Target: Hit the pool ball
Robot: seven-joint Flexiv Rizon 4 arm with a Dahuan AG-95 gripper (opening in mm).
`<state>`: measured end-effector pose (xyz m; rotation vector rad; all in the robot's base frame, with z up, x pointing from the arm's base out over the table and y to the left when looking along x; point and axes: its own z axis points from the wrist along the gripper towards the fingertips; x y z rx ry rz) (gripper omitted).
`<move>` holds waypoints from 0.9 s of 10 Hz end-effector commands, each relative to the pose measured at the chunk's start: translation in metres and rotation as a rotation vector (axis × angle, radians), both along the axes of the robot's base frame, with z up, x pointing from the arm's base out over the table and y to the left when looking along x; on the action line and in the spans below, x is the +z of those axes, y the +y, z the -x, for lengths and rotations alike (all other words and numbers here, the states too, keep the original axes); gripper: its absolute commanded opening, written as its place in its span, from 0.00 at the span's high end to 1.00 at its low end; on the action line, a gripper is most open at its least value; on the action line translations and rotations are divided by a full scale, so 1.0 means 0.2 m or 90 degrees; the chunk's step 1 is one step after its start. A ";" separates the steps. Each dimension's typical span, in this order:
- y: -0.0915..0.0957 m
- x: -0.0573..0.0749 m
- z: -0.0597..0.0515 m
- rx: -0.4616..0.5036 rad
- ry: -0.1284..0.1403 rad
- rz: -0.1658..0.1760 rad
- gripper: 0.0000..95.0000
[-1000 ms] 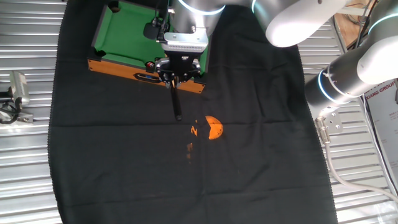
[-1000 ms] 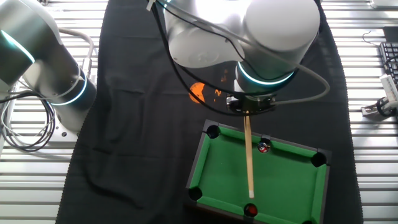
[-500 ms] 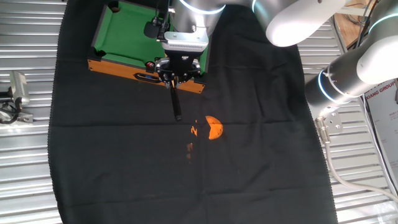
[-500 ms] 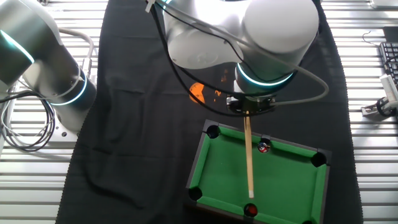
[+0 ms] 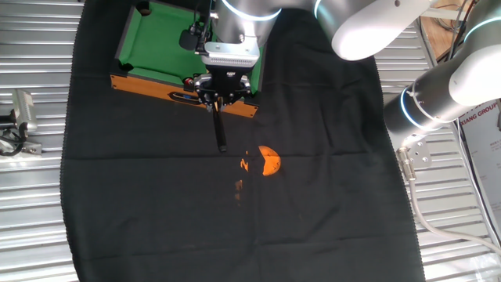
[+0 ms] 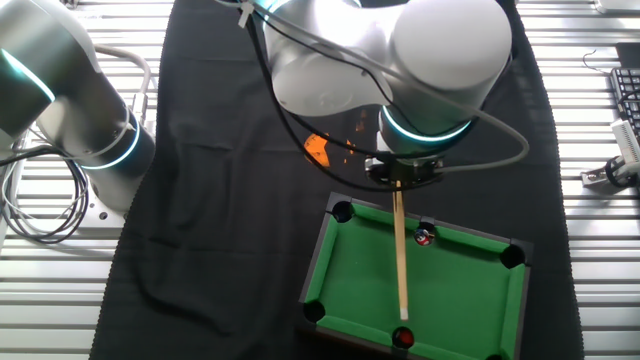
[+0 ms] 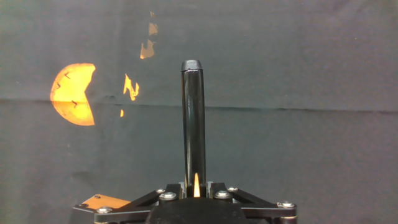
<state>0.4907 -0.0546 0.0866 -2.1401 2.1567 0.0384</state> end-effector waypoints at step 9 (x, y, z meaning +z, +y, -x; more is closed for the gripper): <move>0.00 0.00 0.00 0.001 -0.009 -0.009 0.80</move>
